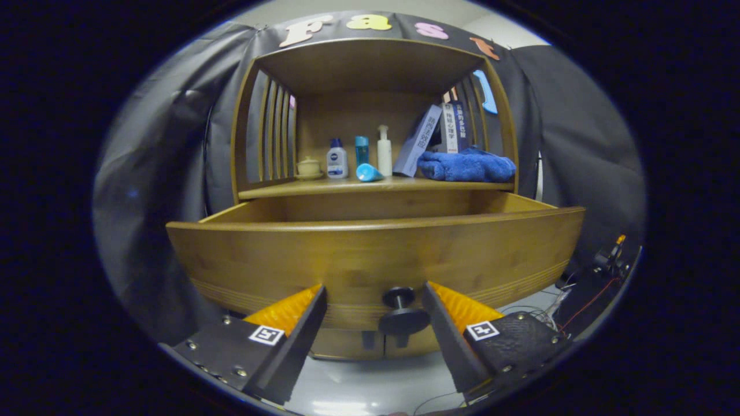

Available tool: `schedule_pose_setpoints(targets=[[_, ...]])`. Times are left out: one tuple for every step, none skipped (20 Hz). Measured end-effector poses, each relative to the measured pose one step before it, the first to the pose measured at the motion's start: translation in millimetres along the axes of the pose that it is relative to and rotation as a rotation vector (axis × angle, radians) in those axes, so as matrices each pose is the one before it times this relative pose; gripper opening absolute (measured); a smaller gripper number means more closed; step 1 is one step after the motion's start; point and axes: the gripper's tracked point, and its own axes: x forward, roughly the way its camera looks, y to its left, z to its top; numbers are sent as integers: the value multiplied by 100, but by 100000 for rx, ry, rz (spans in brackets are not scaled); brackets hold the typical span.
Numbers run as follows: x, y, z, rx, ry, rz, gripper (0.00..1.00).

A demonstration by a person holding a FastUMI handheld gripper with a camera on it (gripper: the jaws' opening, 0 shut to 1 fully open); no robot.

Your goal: Pull open the drawer, take out the items inside it, and place them on the countertop above the cabinet.

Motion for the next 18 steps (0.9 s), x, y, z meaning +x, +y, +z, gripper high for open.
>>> schedule_pose_setpoints(targets=[[76,-63,185,337,-170,47,99],[119,40,314,469,-939,326,99],[474,99,311,-376,-626,189,99],[569,95,358,-769,-1435,-350,98],[876,100,-426,-1321,1380,-493,99],[873,31,647,-478,-2968,-298,99],[601,68,-190,362,1744,205,99],[660,91,213,1927,-961,304,99],[556,73,-140,854,820,257,100],[557,6,88,1094,-172,118,99],[420,30,186,658,-820,-25,99],[371,42,104,164,-494,76,99],[441,-44,50,598,-250,8,99],[334,9,7,642,-177,125,99],[605,65,58,735,-179,214,99],[583,14,-36,1214,228,236,99],[394,77,-24,814,-92,254,99],[585,-59,103,730,-367,231,100]])
